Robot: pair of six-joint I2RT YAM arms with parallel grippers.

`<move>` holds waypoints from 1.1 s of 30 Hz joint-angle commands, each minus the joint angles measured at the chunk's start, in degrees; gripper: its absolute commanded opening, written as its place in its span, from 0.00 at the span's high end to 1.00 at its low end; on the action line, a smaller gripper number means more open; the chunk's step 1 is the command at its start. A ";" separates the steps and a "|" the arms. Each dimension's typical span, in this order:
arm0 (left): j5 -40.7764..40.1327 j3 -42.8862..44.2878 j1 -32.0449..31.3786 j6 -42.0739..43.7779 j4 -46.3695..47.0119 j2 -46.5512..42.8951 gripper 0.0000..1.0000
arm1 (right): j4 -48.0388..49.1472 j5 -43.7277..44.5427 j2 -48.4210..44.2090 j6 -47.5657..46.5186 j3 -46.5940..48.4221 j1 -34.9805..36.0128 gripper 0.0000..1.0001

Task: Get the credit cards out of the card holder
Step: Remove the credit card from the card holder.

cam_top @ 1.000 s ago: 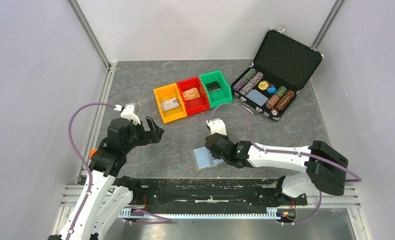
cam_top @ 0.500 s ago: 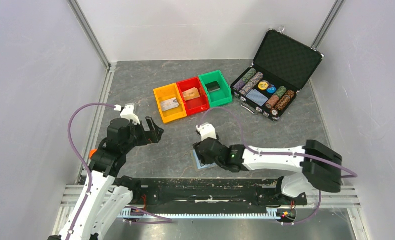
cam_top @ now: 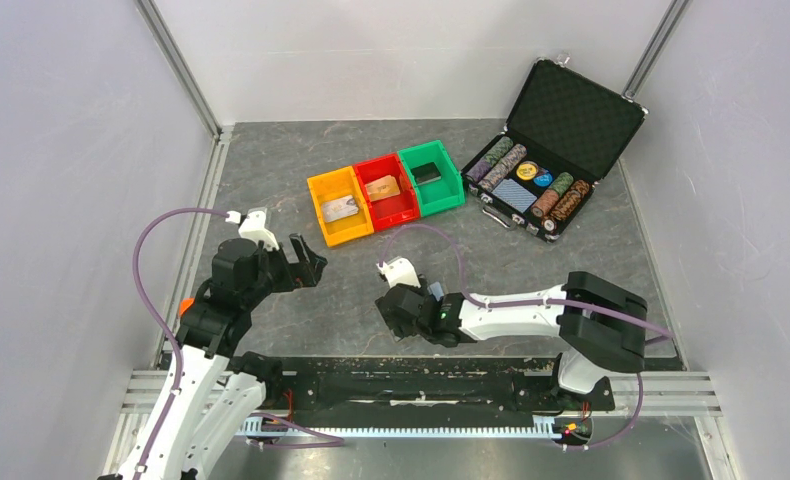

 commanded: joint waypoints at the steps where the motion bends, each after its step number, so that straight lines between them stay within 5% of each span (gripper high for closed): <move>1: -0.92 0.29 -0.09 0.09 1.15 -0.35 0.00 | 1.57 1.55 0.69 0.02 1.53 0.26 0.33; 15: -0.86 0.34 -0.09 0.08 1.14 0.08 0.00 | 1.91 0.23 2.10 -0.38 1.26 0.28 0.30; 22: -0.13 0.32 -0.09 0.09 1.32 0.54 0.00 | 3.74 0.23 0.82 -0.75 0.58 0.17 0.50; 33: 4.72 0.22 -0.05 -0.20 2.03 2.90 0.04 | 13.91 -4.35 -3.37 1.60 -6.03 -3.59 0.69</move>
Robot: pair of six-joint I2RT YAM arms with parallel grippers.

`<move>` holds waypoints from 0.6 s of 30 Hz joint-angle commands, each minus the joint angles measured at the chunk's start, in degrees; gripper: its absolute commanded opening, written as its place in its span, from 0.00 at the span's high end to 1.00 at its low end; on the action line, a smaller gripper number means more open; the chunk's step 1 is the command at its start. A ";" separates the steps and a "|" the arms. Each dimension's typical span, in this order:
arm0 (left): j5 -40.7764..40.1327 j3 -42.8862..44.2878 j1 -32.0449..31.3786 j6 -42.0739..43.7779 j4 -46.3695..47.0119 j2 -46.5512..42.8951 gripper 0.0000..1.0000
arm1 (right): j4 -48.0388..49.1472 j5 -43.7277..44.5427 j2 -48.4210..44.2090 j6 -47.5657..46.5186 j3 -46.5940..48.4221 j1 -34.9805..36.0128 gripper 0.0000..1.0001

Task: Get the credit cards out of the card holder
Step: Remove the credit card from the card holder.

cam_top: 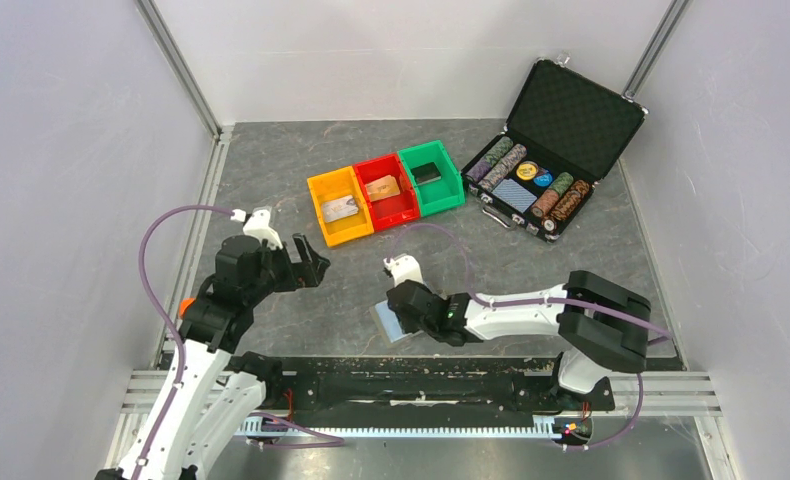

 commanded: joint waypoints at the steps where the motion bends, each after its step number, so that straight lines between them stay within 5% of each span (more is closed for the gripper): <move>1: 4.97 0.34 -0.09 -0.60 1.97 2.28 0.05 | 9.08 -3.34 -4.84 2.51 -5.15 -2.92 0.71; 8: 17.58 -2.02 -1.08 -7.55 5.83 6.32 0.17 | 26.74 -15.33 -13.19 9.86 -18.80 -10.59 0.79; 18: 17.39 -13.91 -11.23 -17.97 25.06 13.11 0.35 | 47.76 -30.89 -13.15 19.13 -32.04 -19.84 0.81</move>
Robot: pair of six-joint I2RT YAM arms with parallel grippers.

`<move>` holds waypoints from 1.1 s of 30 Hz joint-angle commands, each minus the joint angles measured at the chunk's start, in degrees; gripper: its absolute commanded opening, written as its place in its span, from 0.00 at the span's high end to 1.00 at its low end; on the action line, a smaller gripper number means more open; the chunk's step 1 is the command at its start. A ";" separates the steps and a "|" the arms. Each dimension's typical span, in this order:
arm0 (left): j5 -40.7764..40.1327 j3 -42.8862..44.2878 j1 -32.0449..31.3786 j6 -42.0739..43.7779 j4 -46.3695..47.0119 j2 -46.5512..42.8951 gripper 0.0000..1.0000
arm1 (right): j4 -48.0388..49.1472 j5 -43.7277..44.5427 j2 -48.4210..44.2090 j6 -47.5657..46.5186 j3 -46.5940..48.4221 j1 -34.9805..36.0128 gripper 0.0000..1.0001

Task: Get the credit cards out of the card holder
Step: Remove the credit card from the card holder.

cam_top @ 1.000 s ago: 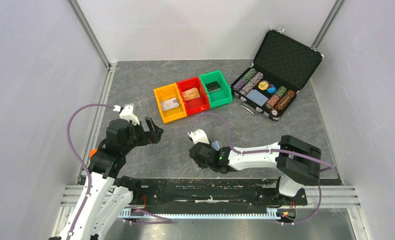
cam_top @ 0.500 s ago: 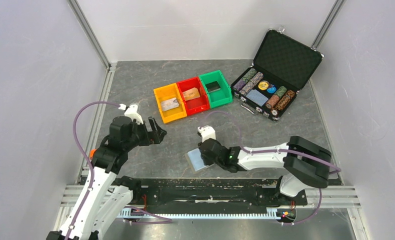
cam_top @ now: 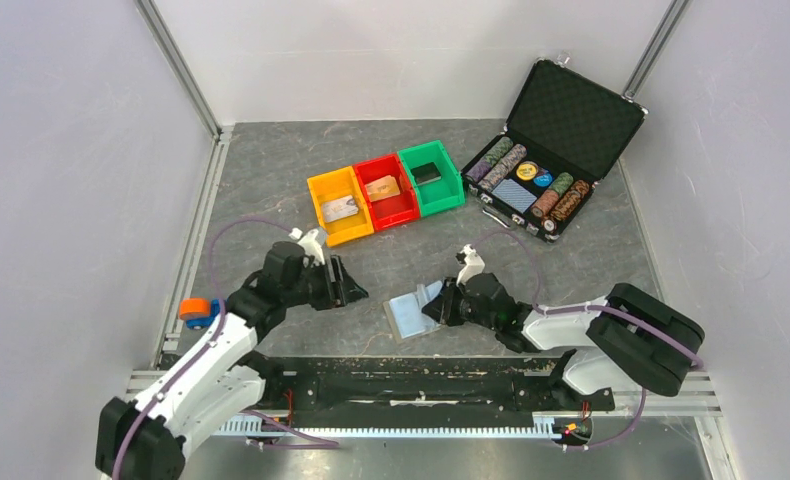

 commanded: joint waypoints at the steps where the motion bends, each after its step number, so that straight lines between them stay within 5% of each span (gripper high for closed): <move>1: -0.01 -1.77 -4.61 -5.66 12.19 4.42 0.37 | 16.46 -9.28 0.82 5.80 -3.92 -2.76 0.82; 10: -1.26 -0.29 -11.28 -8.99 28.88 19.27 0.67 | 27.74 -15.42 1.31 11.18 -10.16 -6.99 0.84; 16: -2.30 6.33 -15.41 -6.91 29.98 31.44 0.79 | 30.17 -17.18 1.12 12.52 -11.72 -8.65 0.84; 33: 0.44 13.48 -21.16 -5.97 33.26 47.12 0.83 | 31.31 -20.47 2.76 11.87 -10.75 -10.24 0.83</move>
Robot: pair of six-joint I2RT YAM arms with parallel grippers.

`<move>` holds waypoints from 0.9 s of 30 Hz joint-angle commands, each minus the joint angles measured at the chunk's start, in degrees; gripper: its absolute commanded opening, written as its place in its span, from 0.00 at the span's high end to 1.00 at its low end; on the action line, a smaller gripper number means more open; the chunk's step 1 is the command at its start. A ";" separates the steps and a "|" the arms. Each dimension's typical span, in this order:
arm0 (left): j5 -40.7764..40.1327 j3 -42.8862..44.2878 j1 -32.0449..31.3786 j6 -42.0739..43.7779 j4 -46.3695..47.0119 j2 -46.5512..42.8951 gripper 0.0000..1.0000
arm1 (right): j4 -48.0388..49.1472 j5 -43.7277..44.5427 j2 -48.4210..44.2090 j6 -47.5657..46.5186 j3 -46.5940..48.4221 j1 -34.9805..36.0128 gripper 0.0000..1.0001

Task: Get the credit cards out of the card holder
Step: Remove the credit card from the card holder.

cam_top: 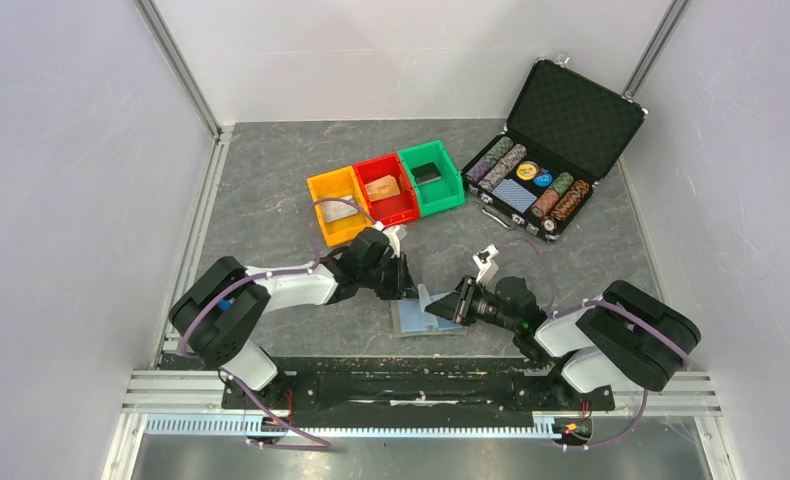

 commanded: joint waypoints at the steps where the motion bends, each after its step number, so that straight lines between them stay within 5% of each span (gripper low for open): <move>1: 2.35 2.23 -1.36 -0.17 4.73 1.96 0.83 | 2.63 -1.46 1.11 -1.01 1.08 -0.34 0.82; 7: 5.05 0.33 -2.29 -2.41 8.18 1.00 0.83 | -5.76 -0.10 -1.00 -4.67 3.02 -0.42 0.62; 13: 6.60 -0.66 -4.74 -4.43 11.21 0.51 0.82 | -24.54 6.66 -9.99 -12.64 6.68 -0.43 0.40; 21: 7.93 0.73 -7.86 -6.42 15.27 3.85 0.81 | -48.46 18.13 -25.88 -22.10 13.73 -0.52 0.39; 27: 6.71 2.06 -8.04 -5.88 14.22 4.31 0.81 | -48.31 15.99 -30.38 -21.26 13.24 -0.44 0.51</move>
